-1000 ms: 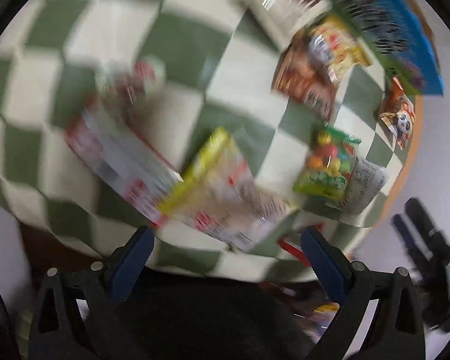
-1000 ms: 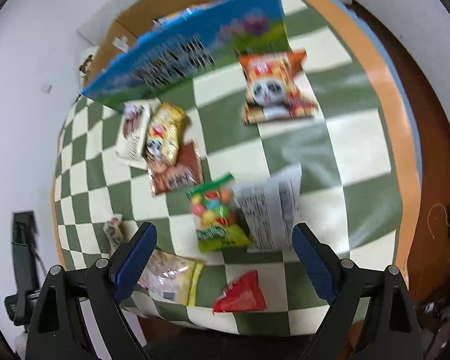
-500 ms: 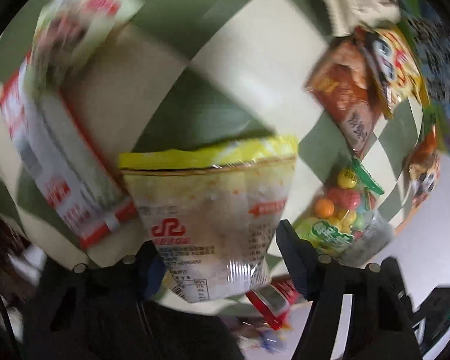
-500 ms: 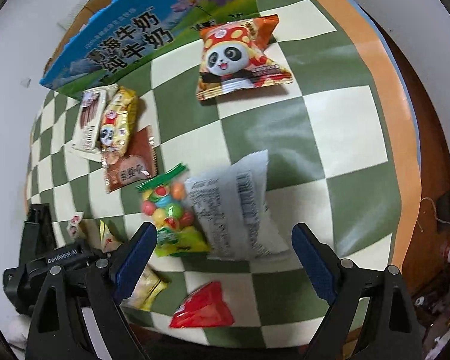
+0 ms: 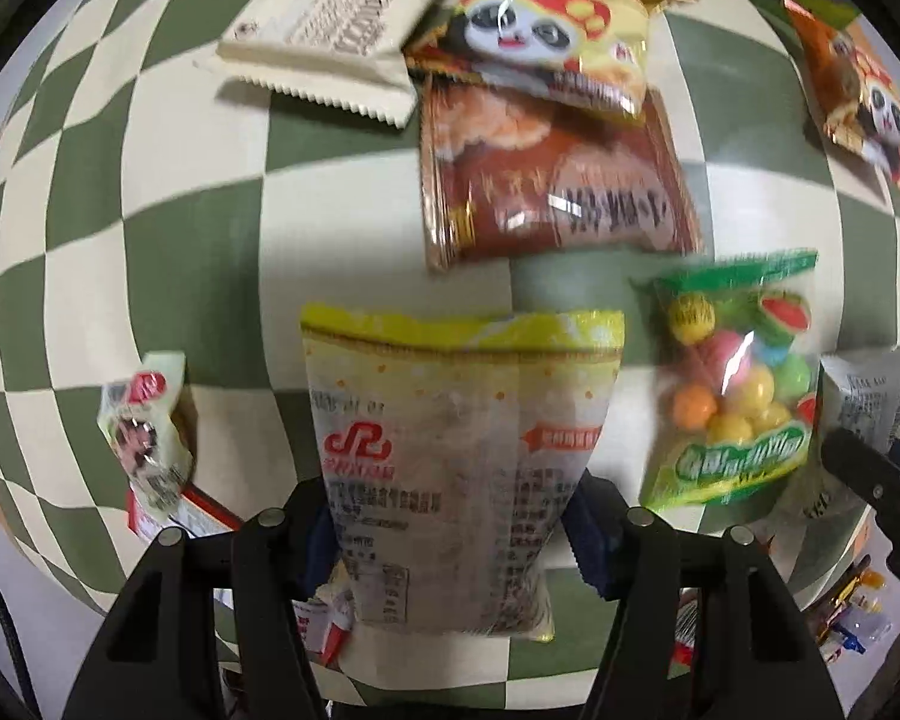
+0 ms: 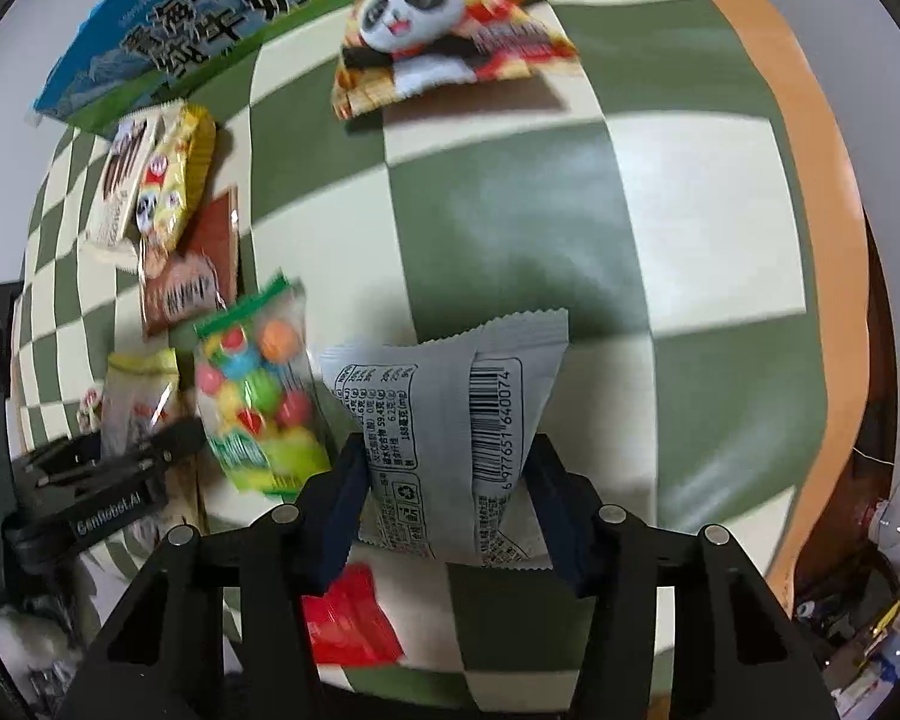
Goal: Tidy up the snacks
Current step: 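Grasp the clear bread bag with left tool while right tool grasps white wafer pack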
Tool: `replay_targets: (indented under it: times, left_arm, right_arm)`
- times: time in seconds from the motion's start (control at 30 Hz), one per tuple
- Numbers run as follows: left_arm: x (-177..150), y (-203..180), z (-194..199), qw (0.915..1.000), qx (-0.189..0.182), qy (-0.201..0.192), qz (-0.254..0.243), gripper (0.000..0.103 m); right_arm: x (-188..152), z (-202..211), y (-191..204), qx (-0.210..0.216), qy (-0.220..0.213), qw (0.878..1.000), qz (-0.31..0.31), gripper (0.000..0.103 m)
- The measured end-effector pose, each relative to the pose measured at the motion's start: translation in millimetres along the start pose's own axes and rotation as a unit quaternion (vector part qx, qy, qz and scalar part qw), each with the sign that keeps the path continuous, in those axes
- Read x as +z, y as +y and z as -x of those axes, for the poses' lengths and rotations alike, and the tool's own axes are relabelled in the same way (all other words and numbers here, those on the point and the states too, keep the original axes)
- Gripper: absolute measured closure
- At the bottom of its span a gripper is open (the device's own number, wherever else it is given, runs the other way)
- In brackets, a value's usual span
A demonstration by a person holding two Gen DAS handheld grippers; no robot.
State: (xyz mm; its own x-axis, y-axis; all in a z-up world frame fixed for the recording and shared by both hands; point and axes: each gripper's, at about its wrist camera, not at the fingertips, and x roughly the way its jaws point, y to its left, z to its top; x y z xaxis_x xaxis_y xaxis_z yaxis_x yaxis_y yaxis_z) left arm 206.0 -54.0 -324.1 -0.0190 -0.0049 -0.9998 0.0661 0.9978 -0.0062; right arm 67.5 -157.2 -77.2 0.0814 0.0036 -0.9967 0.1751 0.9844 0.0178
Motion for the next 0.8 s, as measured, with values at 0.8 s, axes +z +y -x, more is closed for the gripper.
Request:
replay_targets:
  times: [0.8]
  left_arm:
    - [-16,-5,25,0.9994,-0.009,-0.030,0.012,0.060]
  right_arm:
    - [-11,-13,-2,0.000,-0.004,1.000,-0.012,0.053]
